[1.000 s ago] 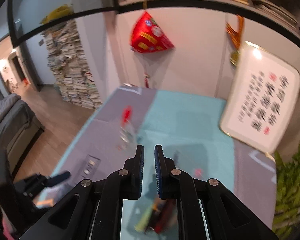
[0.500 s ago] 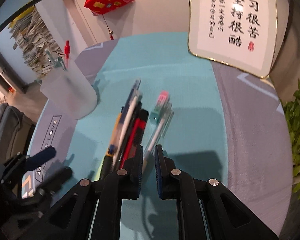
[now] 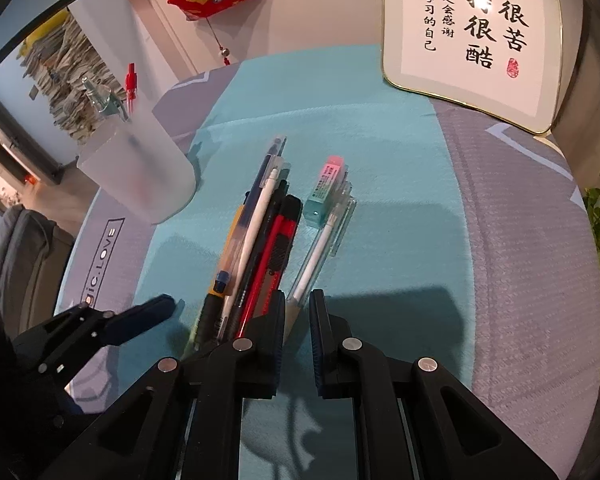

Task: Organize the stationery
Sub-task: 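Grasp the yellow pen with the left tool while the right tool grasps another clear pen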

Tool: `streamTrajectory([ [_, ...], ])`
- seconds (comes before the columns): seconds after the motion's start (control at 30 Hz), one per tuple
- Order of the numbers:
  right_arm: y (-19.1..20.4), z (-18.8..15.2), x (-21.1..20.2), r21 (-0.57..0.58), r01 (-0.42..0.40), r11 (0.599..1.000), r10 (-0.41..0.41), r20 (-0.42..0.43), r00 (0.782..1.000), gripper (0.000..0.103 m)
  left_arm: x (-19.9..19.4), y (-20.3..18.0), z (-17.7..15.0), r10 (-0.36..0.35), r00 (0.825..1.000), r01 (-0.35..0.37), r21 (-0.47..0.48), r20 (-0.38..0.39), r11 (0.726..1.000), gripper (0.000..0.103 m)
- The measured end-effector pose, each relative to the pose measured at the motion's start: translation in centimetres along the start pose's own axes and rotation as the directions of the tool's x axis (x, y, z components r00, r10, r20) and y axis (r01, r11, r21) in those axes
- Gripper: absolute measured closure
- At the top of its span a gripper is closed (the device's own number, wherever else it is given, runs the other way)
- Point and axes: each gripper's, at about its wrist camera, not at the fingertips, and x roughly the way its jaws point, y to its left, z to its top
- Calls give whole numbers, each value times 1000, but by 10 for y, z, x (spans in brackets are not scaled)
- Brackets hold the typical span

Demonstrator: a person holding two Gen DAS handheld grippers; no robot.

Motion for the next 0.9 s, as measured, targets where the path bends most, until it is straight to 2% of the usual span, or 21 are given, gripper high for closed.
streamTrajectory([
  [0.03, 0, 0, 0, 1, 5, 1000, -5, -3, 1000, 92, -1, 4, -1, 3, 1000, -3, -14, -1, 1000, 82],
  [0.07, 1, 1, 2, 2, 10, 1000, -10, -7, 1000, 92, -2, 7, -2, 13, 1000, -13, -21, 1, 1000, 88],
  [0.2, 3, 1, 6, 1, 11, 1000, -11, -15, 1000, 89, -6, 23, -6, 7, 1000, -7, -63, -6, 998, 88],
  [0.27, 5, 2, 9, -2, 23, 1000, -23, -18, 1000, 82, -7, 26, -7, 16, 1000, -16, -73, -6, 997, 87],
  [0.43, 10, 2, 11, -24, 50, 998, -51, -11, 999, 78, -7, 22, -8, 52, 999, -52, -43, 0, 998, 86],
  [0.47, 10, 3, 11, -28, 48, 998, -48, -10, 999, 79, -5, 22, -7, 56, 998, -56, -36, 1, 998, 86],
  [0.53, 9, 3, 12, -27, 37, 999, -37, -16, 999, 88, -5, 22, -7, 56, 998, -56, -25, 5, 998, 86],
  [0.63, 5, 0, 10, -26, 19, 999, -20, -17, 1000, 90, -5, 27, -8, 21, 1000, -21, -39, -5, 999, 87],
  [0.73, 1, -5, 4, -53, 36, 998, -37, -18, 999, 92, -10, 30, -14, -10, 1000, 8, -50, -20, 999, 87],
  [0.9, -8, -25, -12, -97, 38, 995, -42, -42, 998, 93, -25, 26, -36, -40, 998, 39, -14, -38, 999, 87],
])
